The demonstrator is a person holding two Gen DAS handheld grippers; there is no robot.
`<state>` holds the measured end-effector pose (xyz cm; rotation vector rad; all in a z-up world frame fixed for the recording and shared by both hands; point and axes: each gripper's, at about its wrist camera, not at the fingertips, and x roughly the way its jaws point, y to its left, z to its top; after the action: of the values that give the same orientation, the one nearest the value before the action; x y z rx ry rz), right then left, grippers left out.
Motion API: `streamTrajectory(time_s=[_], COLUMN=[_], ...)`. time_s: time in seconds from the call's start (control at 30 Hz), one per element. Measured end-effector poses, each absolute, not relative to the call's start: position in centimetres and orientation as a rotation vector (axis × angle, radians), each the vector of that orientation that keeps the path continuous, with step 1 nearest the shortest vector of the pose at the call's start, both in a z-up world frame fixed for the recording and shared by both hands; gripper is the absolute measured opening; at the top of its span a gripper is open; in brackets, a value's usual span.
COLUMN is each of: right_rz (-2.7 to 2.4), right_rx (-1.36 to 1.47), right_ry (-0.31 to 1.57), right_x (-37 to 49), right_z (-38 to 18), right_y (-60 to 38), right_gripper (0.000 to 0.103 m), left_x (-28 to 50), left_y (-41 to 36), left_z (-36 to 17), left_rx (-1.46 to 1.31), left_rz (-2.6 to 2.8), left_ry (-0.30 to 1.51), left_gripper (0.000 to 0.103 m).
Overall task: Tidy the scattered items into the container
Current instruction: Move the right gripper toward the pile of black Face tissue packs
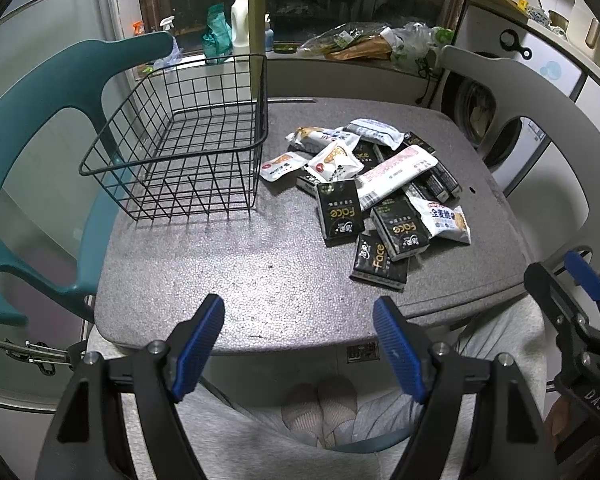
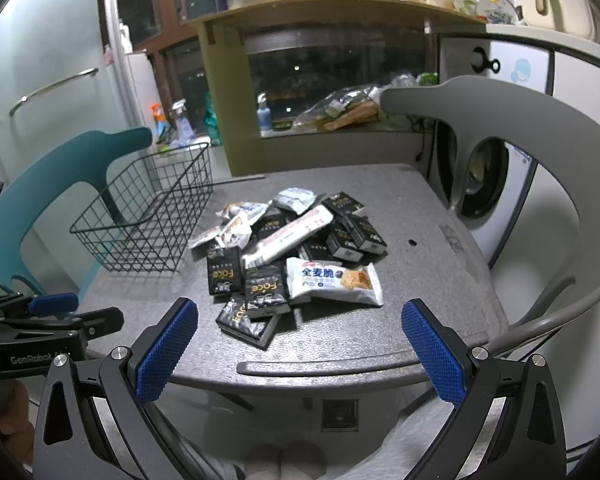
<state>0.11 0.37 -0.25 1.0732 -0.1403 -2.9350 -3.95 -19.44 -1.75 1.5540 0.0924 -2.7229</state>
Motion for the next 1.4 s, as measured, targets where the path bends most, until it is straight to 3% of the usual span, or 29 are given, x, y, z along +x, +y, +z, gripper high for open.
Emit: streamTrajectory(time_s=[0.03,0.83,1.1,1.27,1.37,1.4], right_rz=[-2.756,-2.726,-2.659,-2.571,-2.546,-2.539], right_rx=[1.022,1.044,1.080,1.108,1.115,1.130], right_ry=[-0.038,-0.030,0.061,0.163,0.183,0.185], right_x=[0.1,0.1,-1.1,-3.9,-6.4,-7.3], right_z=[-0.3,-0.8,-3.7,-6.3,-7.5,-8.0], right_y=[0.4,0.0,-1.9,-4.3,-5.6,-6.0], right_gripper=[0.103,0.103,0.102,0.102,0.096,0.088], left_x=[-3.9,-4.1,-4.9,-6.0,-6.3,-6.4], left_y=[-19.5,-19.7,-19.9,-21.3,-22.2,-22.6], left_z=[-1.7,-2.1,-4.6,-6.6,-7.5,-7.7], left_rx=[1.555,1.563,1.601,1.667,1.694,1.696], left_rz=[-2.723,-2.711,-2.664,-2.623,-2.600,-2.593], left_ry=[0.096,0.094,-0.008,0.036,0.069,0.078], left_gripper=[0.079,0.079,0.079,0.079,0.079,0.079])
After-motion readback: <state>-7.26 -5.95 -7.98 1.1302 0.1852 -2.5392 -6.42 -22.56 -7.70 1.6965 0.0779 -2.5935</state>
